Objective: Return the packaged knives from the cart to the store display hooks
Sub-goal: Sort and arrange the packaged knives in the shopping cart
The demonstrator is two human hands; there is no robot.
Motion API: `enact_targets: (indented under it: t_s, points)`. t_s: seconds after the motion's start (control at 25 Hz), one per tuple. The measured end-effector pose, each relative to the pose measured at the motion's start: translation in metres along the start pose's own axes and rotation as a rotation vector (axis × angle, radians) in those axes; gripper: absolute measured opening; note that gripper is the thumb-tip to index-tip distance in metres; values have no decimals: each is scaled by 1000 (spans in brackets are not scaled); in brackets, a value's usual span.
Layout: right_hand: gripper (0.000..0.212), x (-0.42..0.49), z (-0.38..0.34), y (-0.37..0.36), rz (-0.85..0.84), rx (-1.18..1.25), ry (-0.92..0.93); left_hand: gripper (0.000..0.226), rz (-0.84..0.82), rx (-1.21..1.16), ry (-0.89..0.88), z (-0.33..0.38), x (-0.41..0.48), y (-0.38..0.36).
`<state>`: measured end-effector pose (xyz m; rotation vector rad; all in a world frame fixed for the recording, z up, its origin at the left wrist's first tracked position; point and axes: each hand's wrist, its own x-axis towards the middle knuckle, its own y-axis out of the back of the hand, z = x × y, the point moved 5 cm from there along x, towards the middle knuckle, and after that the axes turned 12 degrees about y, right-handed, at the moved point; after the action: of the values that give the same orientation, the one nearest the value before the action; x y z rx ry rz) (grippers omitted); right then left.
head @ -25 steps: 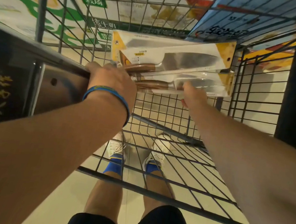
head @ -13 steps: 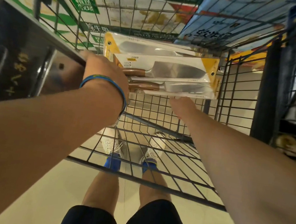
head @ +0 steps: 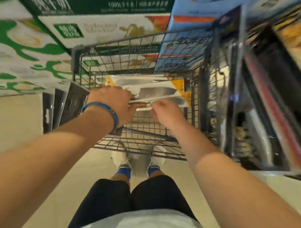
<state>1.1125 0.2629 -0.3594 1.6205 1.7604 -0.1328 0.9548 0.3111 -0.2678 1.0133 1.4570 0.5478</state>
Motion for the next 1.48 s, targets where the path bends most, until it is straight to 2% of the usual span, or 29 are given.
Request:
enact_targets:
  t_s: [0.12,0.24,0.32,0.4,0.44,0.56,0.68,0.76,0.8,0.92,1.0,1.12,1.2,1.36,1.48]
  points:
    - [20,-49,-39,57,156,131,93,41,22,-297,-40,30,-28,47]
    - [16,-103,-67,118,359,141,211,33,-32,-555,-56,66,-52,84]
    - [18,-137,-77,160,535,23,317,31,-83,-666,-95,97,-65,99]
    - [17,-148,-77,192,636,-230,327,30,-173,-749,-130,127,-73,100]
    - [23,-142,-75,201,609,-386,275,32,-242,-792,-121,142,-76,94]
    - [51,-111,-67,205,291,-678,10,47,-350,-744,-42,173,-77,75]
    - [52,-80,-63,200,80,-733,29,47,-480,-668,118,185,-79,49]
    - [39,-60,-60,205,66,-768,79,46,-499,-604,76,187,-88,39]
    - [35,-49,-59,209,63,-788,87,45,-453,-640,42,184,-93,32]
    - [44,-18,-60,218,15,-798,42,39,-388,-910,18,169,-105,27]
    - [51,-4,-61,217,20,-790,73,36,-368,-971,50,166,-97,29]
    - [49,5,-65,215,166,-788,216,38,-437,-812,120,171,-75,37]
    - [49,8,-67,216,208,-762,241,39,-447,-687,139,173,-66,36]
    - [36,15,-69,219,164,-764,270,35,-358,-667,74,176,-62,37]
    - [52,23,-67,221,36,-759,174,32,-368,-706,101,176,-59,32]
